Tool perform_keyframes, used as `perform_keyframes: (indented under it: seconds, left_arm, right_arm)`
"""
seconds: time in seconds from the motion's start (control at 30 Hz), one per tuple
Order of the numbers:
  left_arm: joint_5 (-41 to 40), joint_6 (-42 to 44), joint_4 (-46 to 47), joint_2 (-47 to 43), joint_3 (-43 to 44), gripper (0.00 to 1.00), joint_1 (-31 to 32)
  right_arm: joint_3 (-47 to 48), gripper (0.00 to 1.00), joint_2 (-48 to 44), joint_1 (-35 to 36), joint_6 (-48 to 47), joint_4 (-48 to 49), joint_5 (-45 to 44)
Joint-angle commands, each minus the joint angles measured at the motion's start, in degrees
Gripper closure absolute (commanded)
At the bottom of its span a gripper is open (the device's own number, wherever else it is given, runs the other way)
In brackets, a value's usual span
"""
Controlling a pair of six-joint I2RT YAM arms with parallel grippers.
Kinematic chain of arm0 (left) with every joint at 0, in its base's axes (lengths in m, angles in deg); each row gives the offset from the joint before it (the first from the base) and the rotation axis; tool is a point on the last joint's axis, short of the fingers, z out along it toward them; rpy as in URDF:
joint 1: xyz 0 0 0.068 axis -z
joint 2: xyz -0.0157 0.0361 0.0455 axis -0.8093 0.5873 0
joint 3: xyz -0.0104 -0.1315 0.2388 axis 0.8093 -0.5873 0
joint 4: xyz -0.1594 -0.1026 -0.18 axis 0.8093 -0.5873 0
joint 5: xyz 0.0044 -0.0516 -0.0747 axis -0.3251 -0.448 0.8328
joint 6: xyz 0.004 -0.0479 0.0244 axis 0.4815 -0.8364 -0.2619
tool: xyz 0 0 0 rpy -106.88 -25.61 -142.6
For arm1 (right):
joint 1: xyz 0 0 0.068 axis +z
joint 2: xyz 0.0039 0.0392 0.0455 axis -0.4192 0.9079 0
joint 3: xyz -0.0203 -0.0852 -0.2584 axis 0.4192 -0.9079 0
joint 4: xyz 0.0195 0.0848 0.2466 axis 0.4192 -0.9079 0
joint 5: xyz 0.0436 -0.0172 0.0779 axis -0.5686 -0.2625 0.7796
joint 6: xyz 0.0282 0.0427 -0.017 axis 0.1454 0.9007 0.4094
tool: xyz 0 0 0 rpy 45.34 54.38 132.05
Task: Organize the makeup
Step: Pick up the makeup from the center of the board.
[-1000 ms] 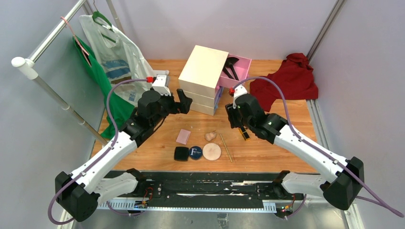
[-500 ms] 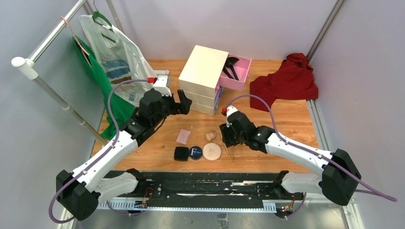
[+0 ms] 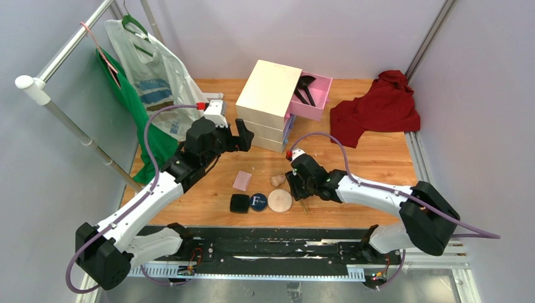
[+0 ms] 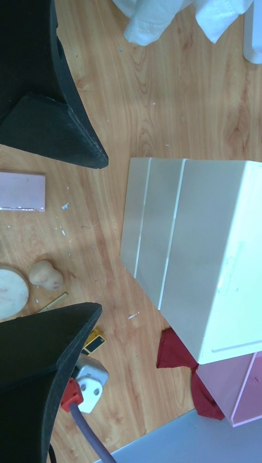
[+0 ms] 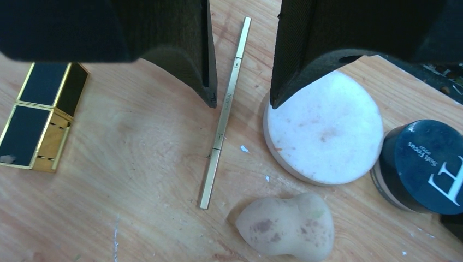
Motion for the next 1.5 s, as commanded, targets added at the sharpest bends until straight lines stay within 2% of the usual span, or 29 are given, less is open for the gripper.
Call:
perform_keyframes:
  seconds: [0.0,0.77,0.93,1.03,1.1,1.47]
  left_arm:
    - [-0.7,0.6,0.8,0.1,1.4,0.02,0.4]
    - [-1.2,0.6,1.0,-0.3,1.1,0.02,0.4]
    - [-1.3,0.6,0.9,-0.4,1.1,0.02,0.4]
    - [-1.5,0.6,0.9,-0.5,1.1,0.02,0.4]
    - [-1.5,0.7,0.9,-0.6,1.0,0.02,0.4]
    - [-1.7,0.4,1.0,-1.1,0.9,0.02,0.4]
  right_arm:
    - [-1.1,0.61,2.1,0.9,1.3,3.1,0.2]
    - [-1.7,0.68,7.6,0.9,1.0,4.1,-4.4]
    - [-1.6,0.8,7.7,0.9,1.5,3.1,-6.1]
    - [-0.9,0.93,7.6,1.0,1.5,1.1,-7.6]
    - [-0.3,0.99,6.4,1.2,1.4,-0.5,-8.8]
    - [14.5,0.99,-11.2,5.7,-2.3,-16.0,-18.9]
